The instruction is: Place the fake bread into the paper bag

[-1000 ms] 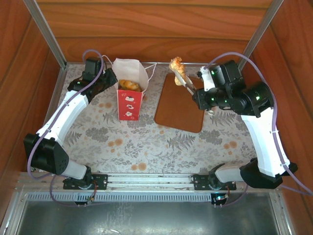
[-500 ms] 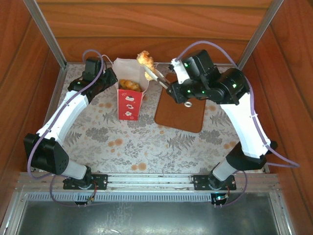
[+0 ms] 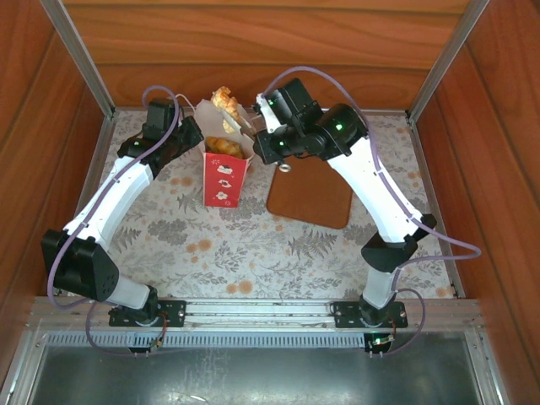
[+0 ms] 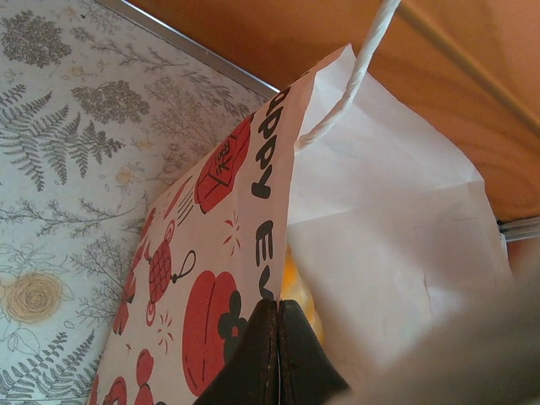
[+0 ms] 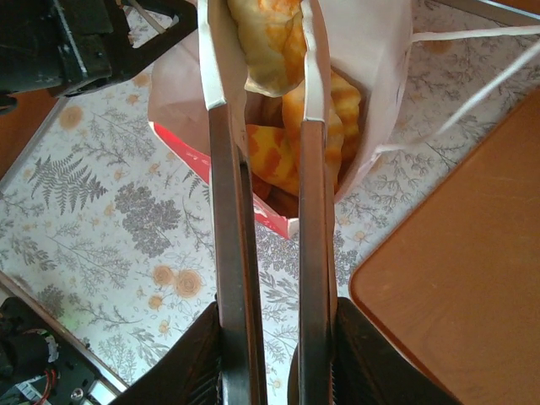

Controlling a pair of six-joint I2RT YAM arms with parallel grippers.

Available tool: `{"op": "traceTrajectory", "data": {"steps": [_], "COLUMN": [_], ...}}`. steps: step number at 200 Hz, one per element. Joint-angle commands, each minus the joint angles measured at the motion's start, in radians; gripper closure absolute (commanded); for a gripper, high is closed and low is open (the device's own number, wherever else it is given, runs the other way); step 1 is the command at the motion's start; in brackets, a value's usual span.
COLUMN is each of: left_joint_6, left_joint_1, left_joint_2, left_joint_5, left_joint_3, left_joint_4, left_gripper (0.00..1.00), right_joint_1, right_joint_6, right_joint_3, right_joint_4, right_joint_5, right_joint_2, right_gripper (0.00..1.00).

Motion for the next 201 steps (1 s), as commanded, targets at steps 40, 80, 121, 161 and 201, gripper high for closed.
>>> {"op": "traceTrajectory", "data": {"steps": [40, 80, 121, 161, 201], "left_joint_6": [-0.01, -0.007, -0.004, 0.0, 0.003], "left_joint_1": [-0.004, -0.004, -0.002, -0.002, 0.002], "left_joint_2": [-0.011, -0.01, -0.011, -0.013, -0.016], "left_joint_5": [0.011, 0.01, 0.004, 0.002, 0.003], "left_joint_3": [-0.014, -0.014, -0.018, -0.02, -0.02], "left_joint_4": [0.054, 0.056, 0.057, 0.057, 0.057], "left_gripper": [1.0, 1.0, 1.0, 1.0, 1.0], "right_joint_1": [0.004, 0.004, 0.004, 0.004, 0.004], "right_joint_6": [-0.009, -0.036, -0.038, -0.037, -0.041], "right_joint_3": [0.047, 0.048, 0.047, 0.047, 0.049], "right_joint_4": [-0.014, -0.055, -0.059, -0.051, -0.053], "right_joint_5": [0.048, 0.058, 0.039, 0.051, 0.073], "right_joint_2": [0.096, 0.132, 0.153, 0.141, 0.128], "right_gripper": [0.68, 0.64, 0.58, 0.49, 0.45]}}
